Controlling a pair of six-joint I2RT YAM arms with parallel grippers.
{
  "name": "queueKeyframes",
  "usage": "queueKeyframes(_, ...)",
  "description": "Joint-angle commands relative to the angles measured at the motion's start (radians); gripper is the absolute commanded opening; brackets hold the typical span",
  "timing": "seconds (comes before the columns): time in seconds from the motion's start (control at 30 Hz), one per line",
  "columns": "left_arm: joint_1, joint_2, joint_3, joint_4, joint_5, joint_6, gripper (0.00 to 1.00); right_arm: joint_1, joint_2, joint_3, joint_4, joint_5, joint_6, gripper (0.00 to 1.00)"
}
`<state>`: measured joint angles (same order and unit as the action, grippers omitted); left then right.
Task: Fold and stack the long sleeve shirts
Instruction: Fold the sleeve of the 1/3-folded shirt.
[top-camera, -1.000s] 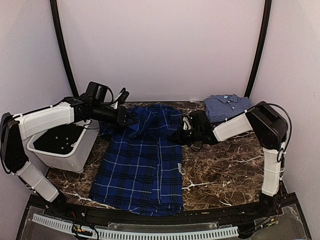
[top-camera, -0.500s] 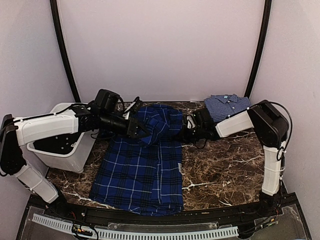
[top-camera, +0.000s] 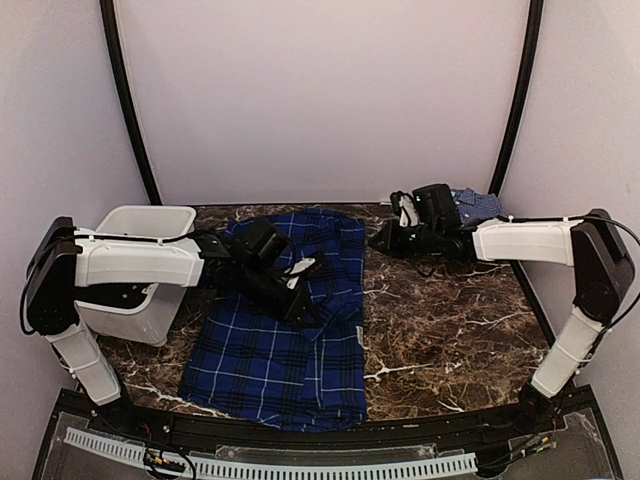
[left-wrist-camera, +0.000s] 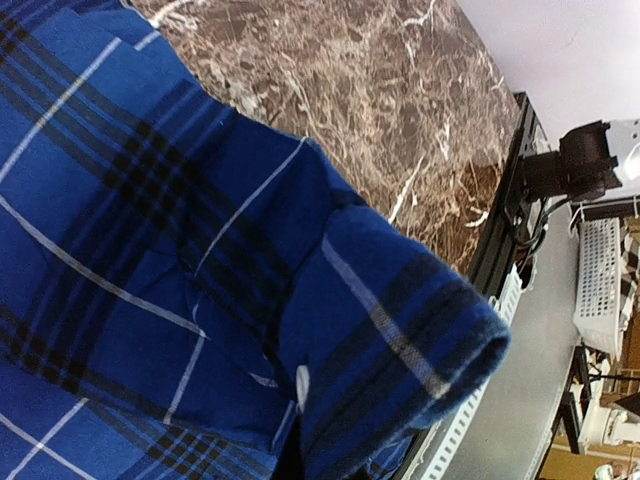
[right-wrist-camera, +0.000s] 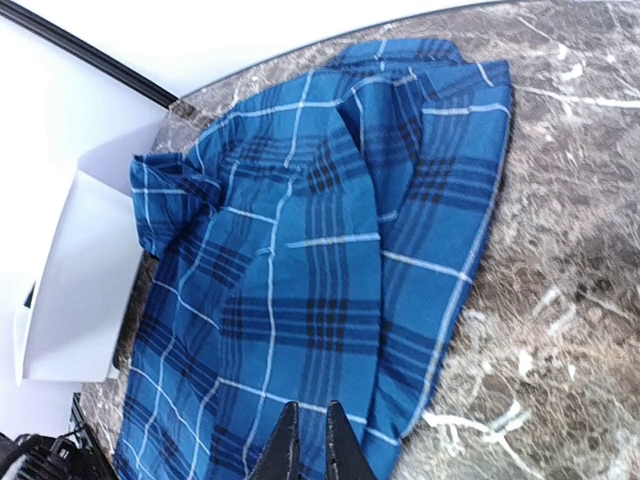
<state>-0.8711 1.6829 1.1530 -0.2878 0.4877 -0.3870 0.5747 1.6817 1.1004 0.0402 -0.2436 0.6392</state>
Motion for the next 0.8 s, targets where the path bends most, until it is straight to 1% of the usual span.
queueKeyframes(0.0,-0.07,0.03,0.044,-0.099,-0.016,0.064,0.02,-0.002,-0.058,-0.049,-0.037,0.03,-0.025,0.09)
queueKeyframes(0.27,-0.133,0.109,0.094,-0.204,-0.017,0.127,0.03,0.008,-0.092,-0.074,-0.076,0.049,-0.039,0.09)
queueKeyframes(0.43,-0.151,0.142,0.119,-0.234,-0.016,0.143,0.04,0.017,-0.101,-0.084,-0.084,0.062,-0.047,0.09)
queueKeyframes(0.5,-0.154,0.149,0.124,-0.242,-0.016,0.147,0.07,0.018,-0.102,-0.086,-0.088,0.063,-0.048,0.09)
queueKeyframes(0.53,-0.156,0.15,0.125,-0.245,-0.015,0.149,0.12,0.02,-0.102,-0.088,-0.09,0.064,-0.051,0.09)
queueKeyframes(0.57,-0.158,0.149,0.127,-0.246,-0.015,0.15,0.15,0.022,-0.102,-0.088,-0.09,0.065,-0.053,0.09)
queueKeyframes(0.6,-0.158,0.146,0.128,-0.248,-0.014,0.151,0.23,0.023,-0.103,-0.09,-0.091,0.064,-0.054,0.09)
queueKeyframes(0.7,-0.158,0.134,0.127,-0.248,-0.004,0.153,0.4,0.029,-0.105,-0.092,-0.099,0.064,-0.059,0.1)
queueKeyframes(0.77,-0.159,0.116,0.121,-0.237,0.006,0.153,0.46,0.034,-0.106,-0.091,-0.103,0.058,-0.061,0.1)
